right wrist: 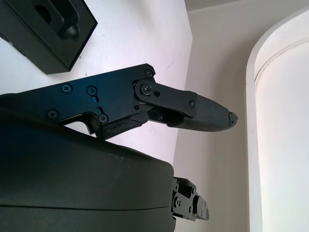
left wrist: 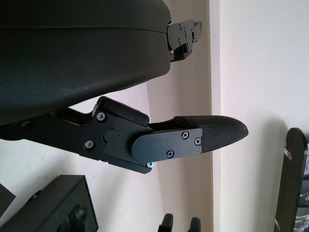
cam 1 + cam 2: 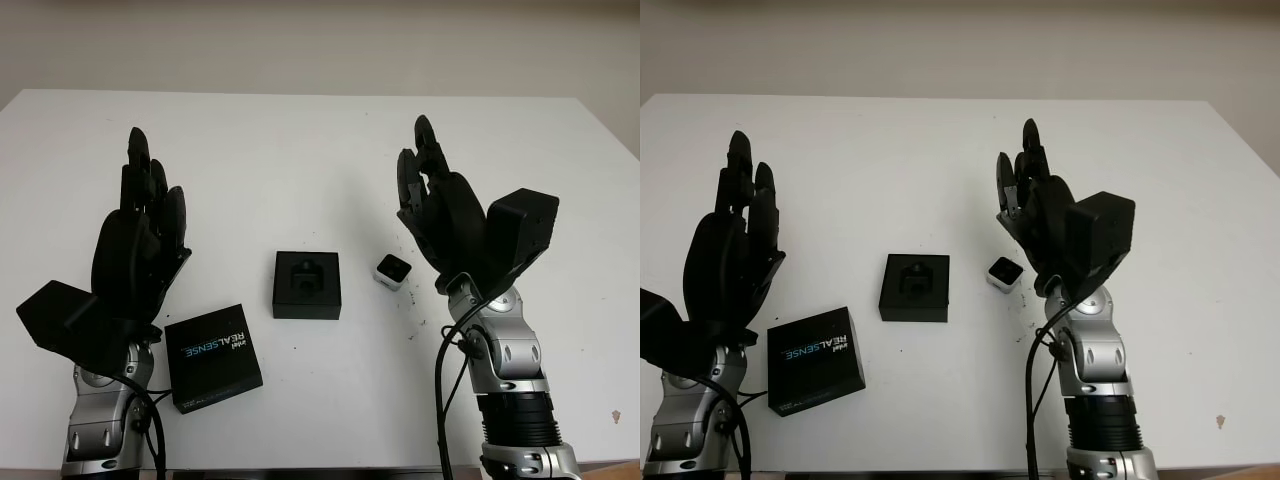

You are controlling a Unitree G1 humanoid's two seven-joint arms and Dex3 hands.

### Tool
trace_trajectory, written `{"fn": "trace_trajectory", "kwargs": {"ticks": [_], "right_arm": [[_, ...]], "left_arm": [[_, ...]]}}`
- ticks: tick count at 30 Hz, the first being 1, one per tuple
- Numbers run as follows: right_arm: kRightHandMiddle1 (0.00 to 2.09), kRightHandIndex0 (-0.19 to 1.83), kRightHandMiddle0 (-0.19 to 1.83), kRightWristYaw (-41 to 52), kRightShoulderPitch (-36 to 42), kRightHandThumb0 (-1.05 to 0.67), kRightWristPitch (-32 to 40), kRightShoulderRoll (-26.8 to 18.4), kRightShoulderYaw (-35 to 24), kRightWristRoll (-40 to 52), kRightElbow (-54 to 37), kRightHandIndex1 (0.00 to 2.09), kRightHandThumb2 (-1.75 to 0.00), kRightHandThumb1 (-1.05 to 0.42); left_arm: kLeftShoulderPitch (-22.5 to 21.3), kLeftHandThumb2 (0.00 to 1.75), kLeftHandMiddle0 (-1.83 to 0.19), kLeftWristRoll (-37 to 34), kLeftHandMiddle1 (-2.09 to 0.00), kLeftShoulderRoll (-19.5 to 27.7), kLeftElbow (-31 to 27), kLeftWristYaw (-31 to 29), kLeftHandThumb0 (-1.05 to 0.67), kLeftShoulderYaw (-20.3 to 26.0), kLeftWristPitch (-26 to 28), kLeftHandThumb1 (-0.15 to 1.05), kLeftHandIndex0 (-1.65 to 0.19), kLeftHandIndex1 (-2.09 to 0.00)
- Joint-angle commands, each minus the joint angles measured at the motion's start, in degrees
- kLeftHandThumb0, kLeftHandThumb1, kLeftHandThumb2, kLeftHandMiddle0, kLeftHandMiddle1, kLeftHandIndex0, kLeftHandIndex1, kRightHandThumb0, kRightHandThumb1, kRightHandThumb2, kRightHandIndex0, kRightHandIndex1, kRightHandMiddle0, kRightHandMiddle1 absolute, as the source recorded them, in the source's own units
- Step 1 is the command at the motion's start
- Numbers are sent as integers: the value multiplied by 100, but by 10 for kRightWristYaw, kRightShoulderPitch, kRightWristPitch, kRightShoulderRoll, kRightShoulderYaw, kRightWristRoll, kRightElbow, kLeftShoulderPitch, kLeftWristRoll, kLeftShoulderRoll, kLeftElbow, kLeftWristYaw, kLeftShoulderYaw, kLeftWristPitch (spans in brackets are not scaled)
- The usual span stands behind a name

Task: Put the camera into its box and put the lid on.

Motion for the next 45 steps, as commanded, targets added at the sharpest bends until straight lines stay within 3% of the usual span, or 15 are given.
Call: {"fn": "trace_trajectory", "kwargs": {"ticks": [1, 11, 13, 16, 18, 21, 24, 26, 31, 34, 36, 38, 45], "right_arm": [[2, -19, -19, 0, 1, -64, 8, -2, 1, 2, -14, 0, -61, -105], [2, -17, -17, 37, -31, -64, 4, -15, -4, 15, 47, 2, -60, -105], [4, -16, -14, 50, -37, -63, 8, -30, -10, 20, 45, 3, -49, -105], [12, -2, 1, 72, -53, -63, -1, -70, -11, 7, 46, 10, -14, -99], [15, 5, 6, 120, -72, -49, -18, -112, -12, 8, 61, 13, -6, -92], [20, 10, 9, 163, -99, -42, -54, -159, -7, -10, 89, 15, -4, -87], [71, 15, -11, 198, -129, -34, -90, -198, -1, -31, 128, 20, -5, -80], [85, 15, -17, 215, -143, -31, -109, -226, 13, -58, 146, 21, -3, -76], [79, 18, -5, 244, -163, -44, -256, -294, 61, -152, 203, 22, -5, -73], [56, 23, 10, 240, -169, -48, -321, -332, 97, -225, 219, 19, -5, -73], [28, 27, 26, 236, -175, -49, -351, -355, 118, -273, 224, 14, -5, -73], [15, 31, 34, 232, -179, -42, -373, -371, 136, -311, 227, 11, -5, -72], [10, 37, 42, 221, -181, -34, -436, -399, 170, -376, 234, 11, -6, -73]], "left_arm": [[1, 52, 19, -6, 0, -2, -2, -5, -79, -3, 1, 105, 19, 0], [-24, 55, 19, -2, 0, -1, 23, -8, -80, -14, 5, 105, 19, 0], [-24, 54, 19, 1, 0, -2, 21, -4, -80, -16, 5, 105, 19, 0], [-20, 53, 19, 2, 0, -6, 14, 5, -81, -14, 2, 105, 19, 0], [-16, 53, 19, 0, 0, -3, 9, 4, -80, -12, 2, 105, 19, 0], [-13, 54, 19, -2, 0, -4, 8, 3, -78, -9, -2, 105, 19, 0], [-11, 54, 19, 2, 0, -7, 9, 7, -78, -10, -6, 105, 19, 0], [-10, 54, 19, 1, 0, -4, 12, 3, -78, -11, -9, 105, 19, 0], [-16, 54, 19, -2, 0, -3, 23, 0, -79, -10, -8, 105, 19, 0], [-17, 54, 19, -1, 0, -2, 27, -4, -78, -11, -11, 105, 19, 0], [-19, 55, 19, -2, 0, -1, 30, -7, -78, -12, -11, 105, 19, 0], [-18, 54, 19, -2, 0, -2, 28, -6, -78, -12, -10, 105, 19, 0], [-9, 55, 19, 4, 0, -2, 13, 1, -77, -12, -5, 105, 19, 0]]}}
